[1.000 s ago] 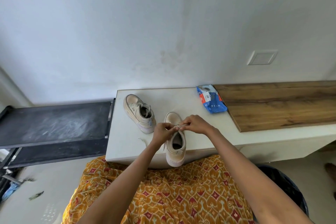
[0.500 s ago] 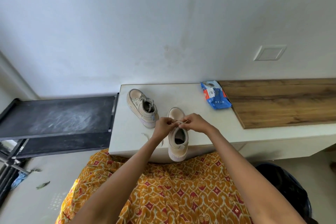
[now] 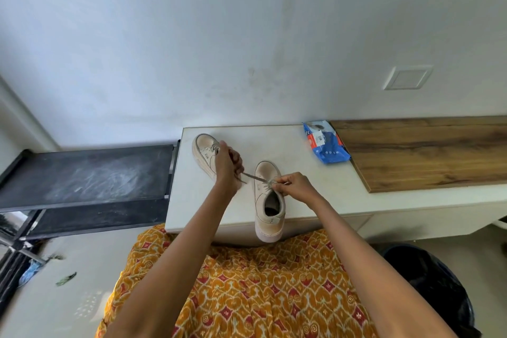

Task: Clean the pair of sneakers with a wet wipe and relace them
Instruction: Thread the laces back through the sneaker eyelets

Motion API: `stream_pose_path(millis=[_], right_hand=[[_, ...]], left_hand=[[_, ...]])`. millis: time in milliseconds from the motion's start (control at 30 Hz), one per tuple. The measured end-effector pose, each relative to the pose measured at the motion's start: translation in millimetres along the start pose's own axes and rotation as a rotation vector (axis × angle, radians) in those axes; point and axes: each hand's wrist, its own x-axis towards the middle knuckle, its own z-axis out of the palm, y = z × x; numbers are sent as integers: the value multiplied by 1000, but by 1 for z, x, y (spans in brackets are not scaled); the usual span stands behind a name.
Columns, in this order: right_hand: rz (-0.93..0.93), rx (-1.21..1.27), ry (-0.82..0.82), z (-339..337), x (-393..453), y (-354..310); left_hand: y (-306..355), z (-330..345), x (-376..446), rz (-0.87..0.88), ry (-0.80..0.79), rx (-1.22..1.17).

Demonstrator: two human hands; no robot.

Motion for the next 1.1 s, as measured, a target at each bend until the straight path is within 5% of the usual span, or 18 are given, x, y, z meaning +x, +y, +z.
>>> stream_pose_path(millis=[167,300,467,800,1100], right_hand=[[7,-26,-3,-1,2,2],[11,-24,-4,-1,-1,-2],[2,-19,-21,-1,-2,0],[12,1,-94,-7,0,1],[-14,-76,-50,-5,0,-1]], left_hand=[[-20,-11,-8,256,-509,966],[-33,-18,0,296,-775,1391],[-38,-14,6,306,-656,1431],[-25,9,21,34,-718,1594],[-36,10,21,246,-540,1712]])
